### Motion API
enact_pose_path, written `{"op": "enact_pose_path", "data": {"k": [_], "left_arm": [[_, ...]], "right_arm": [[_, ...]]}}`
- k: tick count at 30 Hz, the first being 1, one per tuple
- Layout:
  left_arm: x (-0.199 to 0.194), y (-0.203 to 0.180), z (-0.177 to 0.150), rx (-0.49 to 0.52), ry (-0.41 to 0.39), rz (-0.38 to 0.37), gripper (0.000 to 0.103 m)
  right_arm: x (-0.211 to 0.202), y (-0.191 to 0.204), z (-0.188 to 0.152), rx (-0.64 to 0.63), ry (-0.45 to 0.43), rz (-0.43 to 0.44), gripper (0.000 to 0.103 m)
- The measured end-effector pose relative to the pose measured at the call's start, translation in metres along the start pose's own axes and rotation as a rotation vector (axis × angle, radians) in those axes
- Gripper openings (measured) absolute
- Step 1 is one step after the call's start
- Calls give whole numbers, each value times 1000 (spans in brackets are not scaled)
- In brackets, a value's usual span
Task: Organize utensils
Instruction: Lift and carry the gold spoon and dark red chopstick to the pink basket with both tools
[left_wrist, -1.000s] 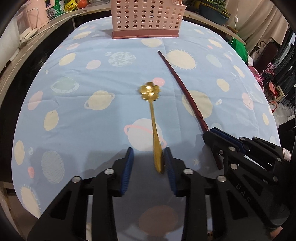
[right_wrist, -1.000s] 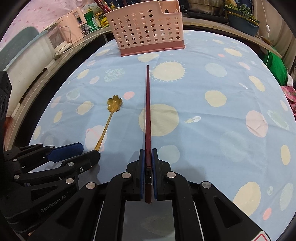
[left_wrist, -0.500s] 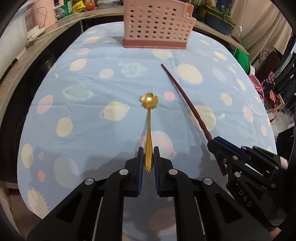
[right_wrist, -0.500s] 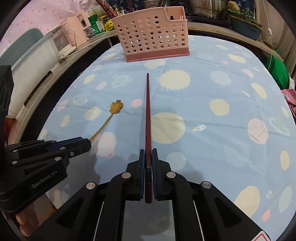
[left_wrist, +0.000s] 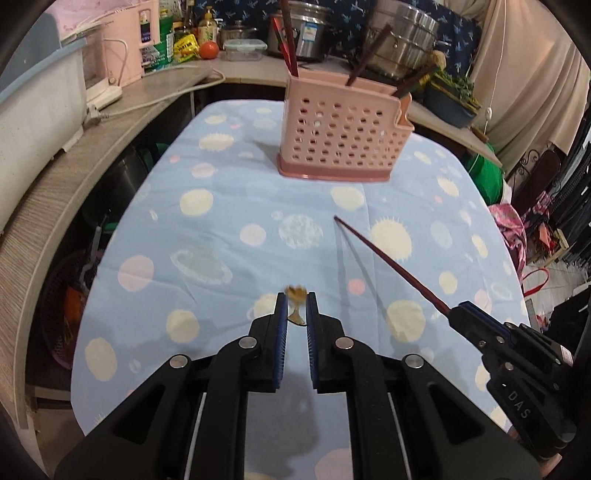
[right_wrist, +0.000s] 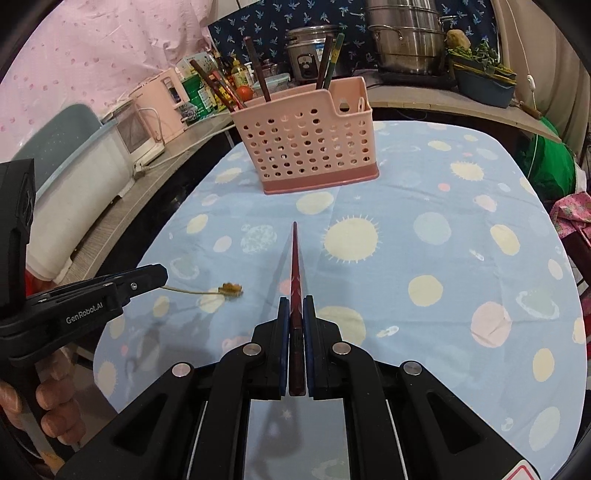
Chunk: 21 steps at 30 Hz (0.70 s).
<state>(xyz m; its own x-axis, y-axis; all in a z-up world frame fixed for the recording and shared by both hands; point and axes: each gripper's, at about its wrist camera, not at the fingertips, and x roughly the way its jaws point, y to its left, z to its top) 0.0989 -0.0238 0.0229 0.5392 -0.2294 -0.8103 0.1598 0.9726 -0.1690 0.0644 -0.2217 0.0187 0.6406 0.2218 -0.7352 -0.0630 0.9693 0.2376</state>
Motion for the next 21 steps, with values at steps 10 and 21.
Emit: {"op": "enact_pose_path", "data": {"k": [10,21], "left_arm": [[-14,5,36,-3,-80,2,1],[-30,8,61,7,-118,-9,1]], "right_arm": [[-20,-1,41,3,-103,11,7],[-43,-1,79,0,-196,14,7]]}}
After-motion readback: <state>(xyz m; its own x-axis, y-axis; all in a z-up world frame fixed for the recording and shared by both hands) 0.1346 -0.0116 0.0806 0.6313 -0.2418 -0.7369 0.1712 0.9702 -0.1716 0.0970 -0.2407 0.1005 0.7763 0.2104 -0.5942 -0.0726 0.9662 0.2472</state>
